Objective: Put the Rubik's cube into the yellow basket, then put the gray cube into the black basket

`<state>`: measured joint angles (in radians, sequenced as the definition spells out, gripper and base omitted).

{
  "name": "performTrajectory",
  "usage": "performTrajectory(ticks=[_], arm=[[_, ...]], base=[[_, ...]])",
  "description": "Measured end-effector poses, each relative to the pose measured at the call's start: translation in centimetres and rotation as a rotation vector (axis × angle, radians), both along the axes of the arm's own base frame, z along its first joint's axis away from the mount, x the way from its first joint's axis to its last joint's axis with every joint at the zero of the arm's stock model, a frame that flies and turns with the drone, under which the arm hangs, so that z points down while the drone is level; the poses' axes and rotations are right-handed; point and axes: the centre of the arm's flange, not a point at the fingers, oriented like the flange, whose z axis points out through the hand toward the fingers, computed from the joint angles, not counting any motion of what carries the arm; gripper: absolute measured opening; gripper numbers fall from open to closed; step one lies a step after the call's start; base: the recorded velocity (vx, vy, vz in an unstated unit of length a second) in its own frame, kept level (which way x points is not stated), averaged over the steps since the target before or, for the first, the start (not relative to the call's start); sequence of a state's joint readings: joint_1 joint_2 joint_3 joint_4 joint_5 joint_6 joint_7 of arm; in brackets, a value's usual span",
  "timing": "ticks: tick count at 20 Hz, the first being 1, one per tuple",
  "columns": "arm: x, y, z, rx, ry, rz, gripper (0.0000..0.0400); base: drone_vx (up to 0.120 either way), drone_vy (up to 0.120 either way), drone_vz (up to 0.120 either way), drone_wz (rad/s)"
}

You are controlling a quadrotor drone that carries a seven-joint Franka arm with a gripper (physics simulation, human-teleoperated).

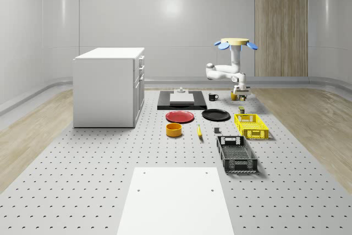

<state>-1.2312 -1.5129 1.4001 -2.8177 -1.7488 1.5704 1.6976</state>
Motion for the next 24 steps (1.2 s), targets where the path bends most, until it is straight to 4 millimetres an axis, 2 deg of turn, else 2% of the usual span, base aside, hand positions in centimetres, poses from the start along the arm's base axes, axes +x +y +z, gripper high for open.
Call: performTrajectory(ticks=[24], arm=[[0.00,0.00,0.00,0.000,0.000,0.000,0.0325]], base=[[0.120,0.000,0.000,0.000]])
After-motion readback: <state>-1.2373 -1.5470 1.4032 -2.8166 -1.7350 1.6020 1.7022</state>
